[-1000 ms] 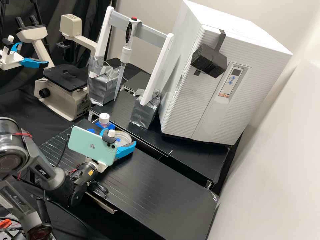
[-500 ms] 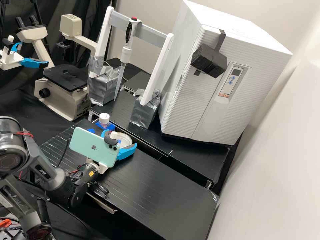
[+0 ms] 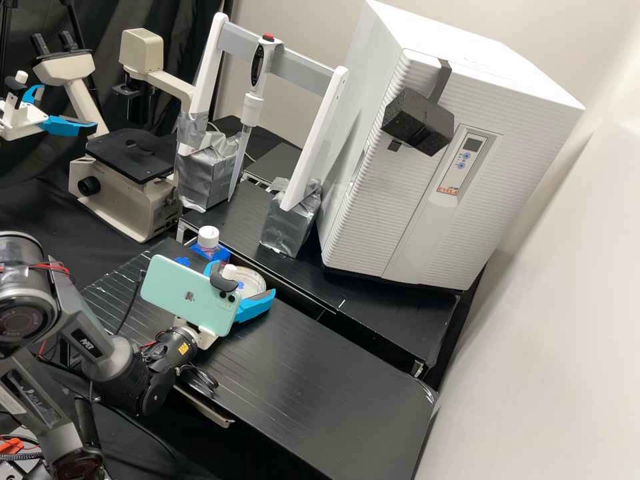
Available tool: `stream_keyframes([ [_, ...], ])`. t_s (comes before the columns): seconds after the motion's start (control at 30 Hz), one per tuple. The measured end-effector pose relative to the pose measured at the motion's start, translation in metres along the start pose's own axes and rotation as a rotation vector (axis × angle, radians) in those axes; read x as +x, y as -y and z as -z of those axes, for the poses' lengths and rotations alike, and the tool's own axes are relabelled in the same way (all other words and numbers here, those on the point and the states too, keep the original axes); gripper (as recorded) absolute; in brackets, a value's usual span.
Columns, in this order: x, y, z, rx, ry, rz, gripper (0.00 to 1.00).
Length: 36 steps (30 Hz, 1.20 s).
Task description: Open the lid
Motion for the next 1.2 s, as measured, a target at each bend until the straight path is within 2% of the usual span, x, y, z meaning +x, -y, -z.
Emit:
stream_keyframes([
  [0.3,-0.0009,-0.0018,-0.0005,-0.002,0.005,-0.012,1.00],
  [0.33,-0.0013,-0.0026,-0.0010,-0.002,0.009,-0.017,0.00],
  [0.6,-0.0019,-0.0036,0.0004,-0.009,0.002,-0.025,0.00],
  [1.2,0.0002,-0.0008,0.0029,0.003,-0.010,-0.014,0.00],
])
